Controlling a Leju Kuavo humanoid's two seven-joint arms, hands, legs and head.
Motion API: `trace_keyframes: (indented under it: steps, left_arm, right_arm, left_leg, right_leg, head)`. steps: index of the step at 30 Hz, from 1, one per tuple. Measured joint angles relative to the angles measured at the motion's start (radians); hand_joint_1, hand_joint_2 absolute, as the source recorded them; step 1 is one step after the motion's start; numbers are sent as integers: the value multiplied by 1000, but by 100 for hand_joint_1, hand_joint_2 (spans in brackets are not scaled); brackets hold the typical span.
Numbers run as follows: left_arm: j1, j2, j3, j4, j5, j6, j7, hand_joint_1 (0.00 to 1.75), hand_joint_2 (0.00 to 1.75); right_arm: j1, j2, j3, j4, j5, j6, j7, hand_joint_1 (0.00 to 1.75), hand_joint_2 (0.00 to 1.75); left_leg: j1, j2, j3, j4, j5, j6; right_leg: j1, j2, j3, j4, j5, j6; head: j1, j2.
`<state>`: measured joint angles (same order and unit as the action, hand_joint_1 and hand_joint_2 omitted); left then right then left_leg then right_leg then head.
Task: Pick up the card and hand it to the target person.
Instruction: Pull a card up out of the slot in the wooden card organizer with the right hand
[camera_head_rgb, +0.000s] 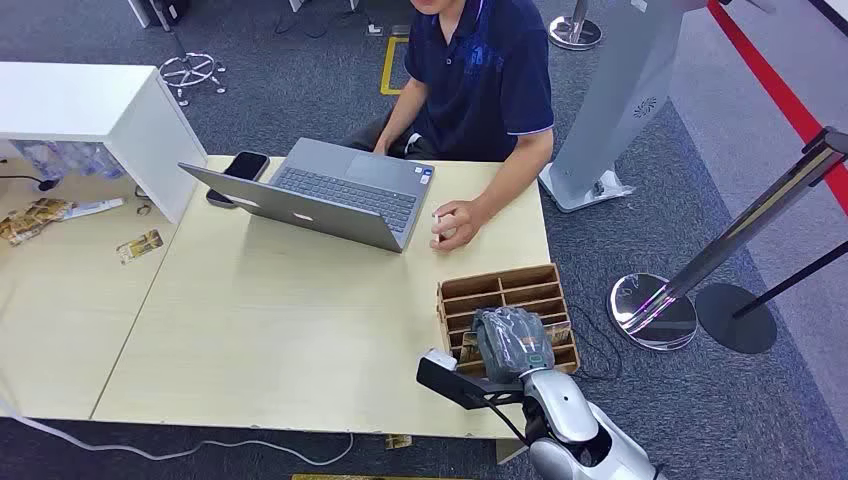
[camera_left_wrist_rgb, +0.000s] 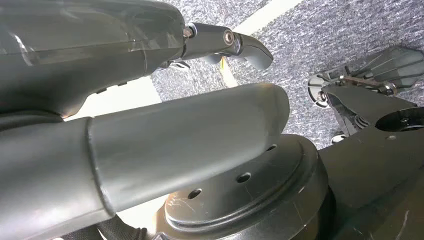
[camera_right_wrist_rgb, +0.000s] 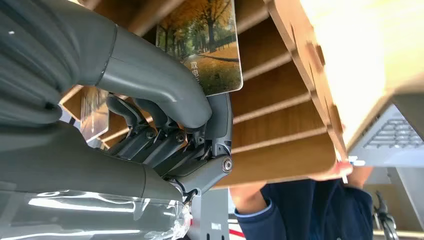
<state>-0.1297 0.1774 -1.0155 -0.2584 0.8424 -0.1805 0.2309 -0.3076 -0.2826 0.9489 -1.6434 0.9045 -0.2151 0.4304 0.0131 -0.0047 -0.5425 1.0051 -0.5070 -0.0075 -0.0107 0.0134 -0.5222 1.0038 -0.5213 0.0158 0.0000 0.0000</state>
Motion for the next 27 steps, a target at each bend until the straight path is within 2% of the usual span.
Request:
trace_keyframes:
  steps: [6,9,12,20,27]
  left_arm:
    - [0,0,-1,-1,-2,1,0,0,0]
    - [0,-1,-2,-2,-4,2,0,0,0]
    - [0,0,-4,-2,-5,3,0,0,0]
    - [-1,0,-14,-5,-18,1,-3,0,0]
    - [-9,-3,-32,-8,-41,-2,2,0,0]
  right_arm:
    - [-8,-9,-15,-58,23,-20,2,166,175]
    - [-4,-6,-24,-58,27,-35,0,174,175]
    - [1,0,-29,-41,22,-51,-8,175,175]
    - [4,39,-62,33,-31,-156,-69,175,175]
    - [-39,97,-106,90,-164,-289,-163,175,175]
  left_leg:
    - [0,0,-1,1,0,0]
    - [0,0,0,0,0,0]
    - [0,-1,0,0,0,0]
    - [0,-1,1,-1,0,0]
    - [0,1,1,-1,0,-1]
  right_leg:
    - [0,0,-1,1,-1,0]
    - [0,0,0,0,0,0]
    - [0,-1,0,0,0,0]
    - [0,0,1,-1,0,0]
    - [0,1,0,0,0,0]
  head:
    - [0,0]
    - [0,0]
    - [0,0]
    - [0,0]
    - [0,0]
